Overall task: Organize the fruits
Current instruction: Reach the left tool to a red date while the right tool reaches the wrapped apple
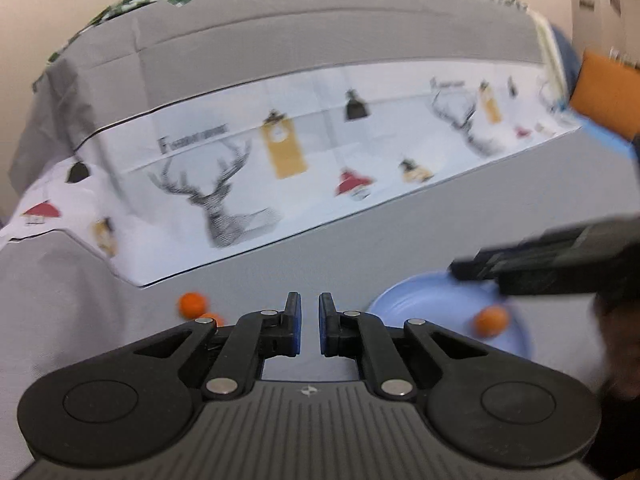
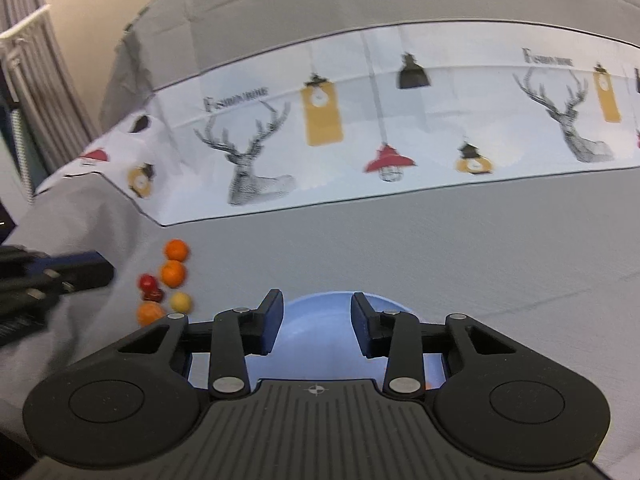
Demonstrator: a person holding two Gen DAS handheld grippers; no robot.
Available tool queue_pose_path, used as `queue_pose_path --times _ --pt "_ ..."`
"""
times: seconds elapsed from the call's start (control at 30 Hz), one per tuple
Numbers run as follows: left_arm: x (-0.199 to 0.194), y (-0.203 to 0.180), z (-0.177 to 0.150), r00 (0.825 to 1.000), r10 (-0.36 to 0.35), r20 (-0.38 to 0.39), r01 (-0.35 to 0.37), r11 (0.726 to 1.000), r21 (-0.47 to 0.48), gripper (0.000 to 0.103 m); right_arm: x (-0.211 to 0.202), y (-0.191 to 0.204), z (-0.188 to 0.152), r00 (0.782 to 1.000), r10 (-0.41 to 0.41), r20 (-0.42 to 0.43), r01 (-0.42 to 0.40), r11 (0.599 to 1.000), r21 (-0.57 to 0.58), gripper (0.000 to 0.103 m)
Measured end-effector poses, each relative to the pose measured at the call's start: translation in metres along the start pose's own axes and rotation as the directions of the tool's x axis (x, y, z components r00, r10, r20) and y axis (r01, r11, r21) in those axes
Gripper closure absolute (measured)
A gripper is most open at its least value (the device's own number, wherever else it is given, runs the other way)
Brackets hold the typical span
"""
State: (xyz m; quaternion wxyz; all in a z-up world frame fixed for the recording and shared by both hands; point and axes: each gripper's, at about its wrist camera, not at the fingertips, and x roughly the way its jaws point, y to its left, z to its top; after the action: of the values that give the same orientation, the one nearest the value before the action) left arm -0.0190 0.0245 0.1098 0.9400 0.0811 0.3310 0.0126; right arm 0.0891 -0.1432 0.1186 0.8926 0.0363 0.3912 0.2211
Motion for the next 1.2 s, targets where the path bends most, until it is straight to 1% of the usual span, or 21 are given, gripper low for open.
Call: queue_pose_path --times 0.03,0.13,0.17,0.23,0.27,0.37,0.43,0.5,0.57,0.67,0.7,0.73,0.77,0.8,0.87,1.0,1.13,1.2 --pt "0.001 0.004 -0.002 1.0 0.002 -0.007 -0.002 1.0 -0.015 0.094 0.0 0.004 0.0 1.0 0.011 0.006 -0.011 1.0 -0.006 0.064" --pt "-0.005 0.01 -0.011 0.998 0.014 0.063 -0.014 1.0 -0.001 0.094 0.001 0.014 0.0 0.999 0.023 0.023 -0.023 0.999 -0.024 0.064" --pt "-0.003 0.013 -0.017 0.998 0.015 0.067 -0.014 1.0 -0.014 0.092 0.002 0.016 0.0 0.999 0.025 0.023 -0.024 0.999 -0.022 0.064" --pt "-0.001 0.017 -0.023 0.994 0.055 0.096 -0.052 0.998 -0.031 0.092 0.005 0.019 -0.001 0.999 0.032 0.02 -0.031 0.999 -0.011 0.065" --pt "0.0 0.023 -0.027 0.993 0.056 0.106 -0.05 0.997 -0.058 0.092 0.007 0.021 -0.002 0.999 0.034 0.016 -0.034 0.999 -0.009 0.065" --pt "0.008 0.046 -0.03 0.996 0.045 0.078 -0.03 0.983 -0.18 0.092 0.009 0.026 -0.003 0.999 0.048 0.017 -0.048 0.999 -0.005 0.067" --pt "0.013 0.063 -0.037 0.997 0.02 0.07 0.001 0.96 -0.278 0.092 0.012 0.032 -0.003 0.998 0.06 0.017 -0.06 0.998 -0.013 0.067" --pt "0.023 0.08 -0.048 0.999 0.007 0.044 0.01 0.928 -0.372 0.092 0.015 0.039 -0.003 0.997 0.077 0.011 -0.077 0.997 -0.022 0.067" --pt "0.037 0.098 -0.062 1.0 -0.001 -0.009 -0.003 0.885 -0.466 0.092 0.019 0.047 -0.005 0.995 0.099 -0.003 -0.099 0.994 -0.037 0.067" --pt "0.053 0.119 -0.079 0.998 -0.009 -0.069 -0.032 0.822 -0.568 0.092 0.026 0.06 -0.008 0.99 0.134 -0.039 -0.136 0.989 -0.061 0.066" --pt "0.058 0.124 -0.083 0.996 -0.022 -0.084 -0.032 0.807 -0.59 0.091 0.028 0.064 -0.01 0.988 0.146 -0.049 -0.149 0.986 -0.073 0.066" --pt "0.062 0.127 -0.085 0.995 -0.03 -0.099 -0.036 0.797 -0.603 0.091 0.03 0.069 -0.011 0.986 0.158 -0.059 -0.163 0.983 -0.087 0.066" --pt "0.065 0.128 -0.086 0.993 -0.033 -0.113 -0.042 0.795 -0.605 0.088 0.032 0.075 -0.013 0.983 0.172 -0.071 -0.179 0.978 -0.108 0.066" --pt "0.068 0.128 -0.086 0.991 -0.035 -0.128 -0.049 0.798 -0.601 0.08 0.033 0.08 -0.015 0.98 0.18 -0.079 -0.189 0.974 -0.126 0.066" --pt "0.074 0.127 -0.086 0.988 -0.033 -0.15 -0.062 0.808 -0.586 0.074 0.038 0.091 -0.019 0.976 0.193 -0.103 -0.208 0.963 -0.17 0.065" --pt "0.084 0.126 -0.091 0.981 -0.043 -0.191 -0.075 0.817 -0.572 0.074 0.047 0.11 -0.026 0.97 0.197 -0.141 -0.227 0.944 -0.238 0.062" --pt "0.096 0.128 -0.1 0.966 -0.057 -0.253 -0.103 0.812 -0.574 0.074 0.058 0.124 -0.034 0.963 0.202 -0.178 -0.247 0.926 -0.284 0.061" --pt "0.099 0.13 -0.102 0.964 -0.066 -0.257 -0.098 0.81 -0.578 0.073 0.064 0.13 -0.038 0.96 0.201 -0.196 -0.254 0.919 -0.301 0.059"
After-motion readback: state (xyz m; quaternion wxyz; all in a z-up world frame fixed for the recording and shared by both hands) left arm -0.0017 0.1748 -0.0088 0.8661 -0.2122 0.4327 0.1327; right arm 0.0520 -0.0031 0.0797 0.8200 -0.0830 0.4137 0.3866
